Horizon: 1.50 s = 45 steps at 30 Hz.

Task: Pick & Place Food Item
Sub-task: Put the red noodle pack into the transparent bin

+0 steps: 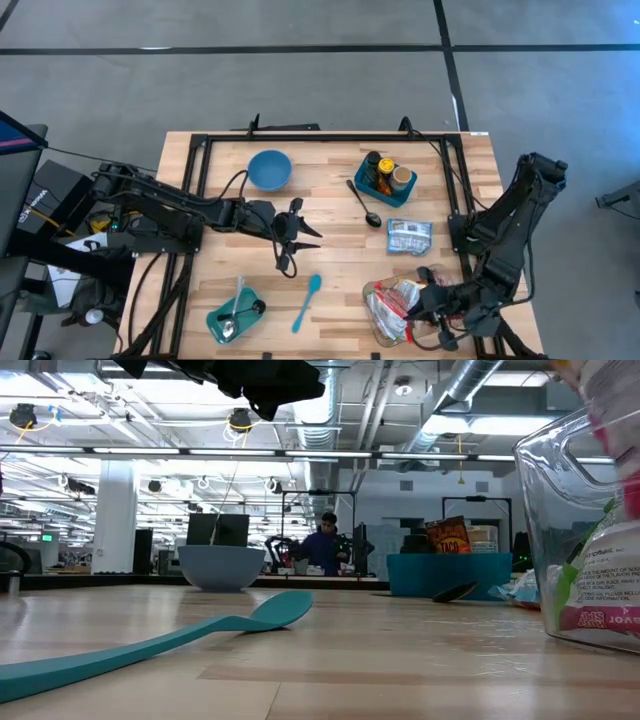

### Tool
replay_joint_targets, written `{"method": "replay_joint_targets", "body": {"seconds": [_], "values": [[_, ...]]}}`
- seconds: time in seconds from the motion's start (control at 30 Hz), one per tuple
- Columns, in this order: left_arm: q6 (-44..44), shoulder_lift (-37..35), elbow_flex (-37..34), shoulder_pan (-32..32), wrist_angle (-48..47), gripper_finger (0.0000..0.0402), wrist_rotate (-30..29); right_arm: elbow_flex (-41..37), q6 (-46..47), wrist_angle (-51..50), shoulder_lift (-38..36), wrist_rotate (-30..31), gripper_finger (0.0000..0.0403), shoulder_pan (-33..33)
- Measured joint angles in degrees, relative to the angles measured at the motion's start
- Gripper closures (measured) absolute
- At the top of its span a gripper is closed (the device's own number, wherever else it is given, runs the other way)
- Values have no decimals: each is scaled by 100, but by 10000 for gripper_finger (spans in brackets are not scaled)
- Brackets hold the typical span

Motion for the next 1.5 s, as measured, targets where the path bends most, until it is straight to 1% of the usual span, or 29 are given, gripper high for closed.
{"method": "replay_joint_targets", "body": {"seconds": [0.17,0.27,0.53,0.73,1.0,1.2,1.37,1.5], "values": [[0,0,0,0,0,291,0,0,143,-66,83,-316,403,-210],[0,0,0,-2,-1,291,0,0,365,-307,37,-375,403,-280],[0,1,0,-2,0,291,0,2,1759,-1473,-40,-356,403,-269],[0,1,0,-1,-1,291,0,1,2718,-2181,-40,-493,403,-258],[0,0,0,-2,-1,291,0,2,2907,-1976,-40,-839,403,-103],[0,1,0,-1,-2,291,0,4,3339,-1986,-40,-1036,403,-72],[0,0,0,-2,0,291,0,4,3499,-1986,-40,-1215,402,-84],[0,0,0,0,0,291,0,4,3573,-1988,-40,-1216,388,-85]]}}
